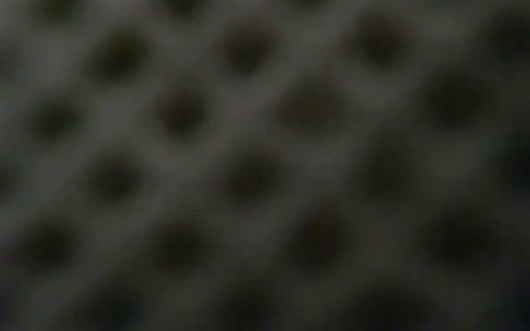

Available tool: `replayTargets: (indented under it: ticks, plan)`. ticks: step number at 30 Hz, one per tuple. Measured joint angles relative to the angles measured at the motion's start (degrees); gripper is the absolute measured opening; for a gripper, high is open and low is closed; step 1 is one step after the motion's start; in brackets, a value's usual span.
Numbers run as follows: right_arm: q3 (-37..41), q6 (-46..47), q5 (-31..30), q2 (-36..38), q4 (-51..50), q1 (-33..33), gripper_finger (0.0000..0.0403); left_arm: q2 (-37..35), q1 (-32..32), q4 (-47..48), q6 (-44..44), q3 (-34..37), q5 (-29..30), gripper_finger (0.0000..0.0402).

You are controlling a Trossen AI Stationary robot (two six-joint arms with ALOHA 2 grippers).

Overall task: Sort clothes
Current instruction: Put the blue pants into the gray laundry organizer

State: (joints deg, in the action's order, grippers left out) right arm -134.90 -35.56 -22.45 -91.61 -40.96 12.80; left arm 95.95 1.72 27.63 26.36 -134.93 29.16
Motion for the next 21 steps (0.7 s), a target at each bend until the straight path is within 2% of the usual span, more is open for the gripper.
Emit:
replayTargets:
  ticks: [2,5,7,11,17,19,21]
  plan:
    - [-0.01,-3.32,-2.68,-0.37,1.44,0.21,0.0195,-0.13,0.05,4.67,-1.0,0.0,-2.16,0.0]
    - [-0.01,-7.53,-5.69,-0.56,1.98,0.21,0.0203,-0.21,0.06,8.86,-3.09,-0.02,-11.87,0.0]
    - [-0.03,-11.45,-6.38,-1.17,3.63,0.19,0.0208,-0.21,-0.04,9.94,-4.13,0.0,-17.19,0.0]
    - [0.04,-14.79,-10.65,-2.36,7.53,0.3,0.0215,-0.46,0.16,10.47,-4.15,-0.02,-23.69,0.0]
    - [0.08,-21.42,-12.74,-2.65,12.35,0.28,0.0239,-0.53,0.05,12.65,-4.85,-0.04,-26.1,0.0]
    - [0.08,-21.09,-13.39,-2.69,14.99,0.17,0.0253,-0.56,0.05,12.98,-5.82,-0.04,-26.91,0.0]
    - [0.08,-19.32,-13.54,-2.63,14.89,-0.47,0.0269,-0.5,0.02,11.74,-8.04,-0.04,-30.42,0.0]
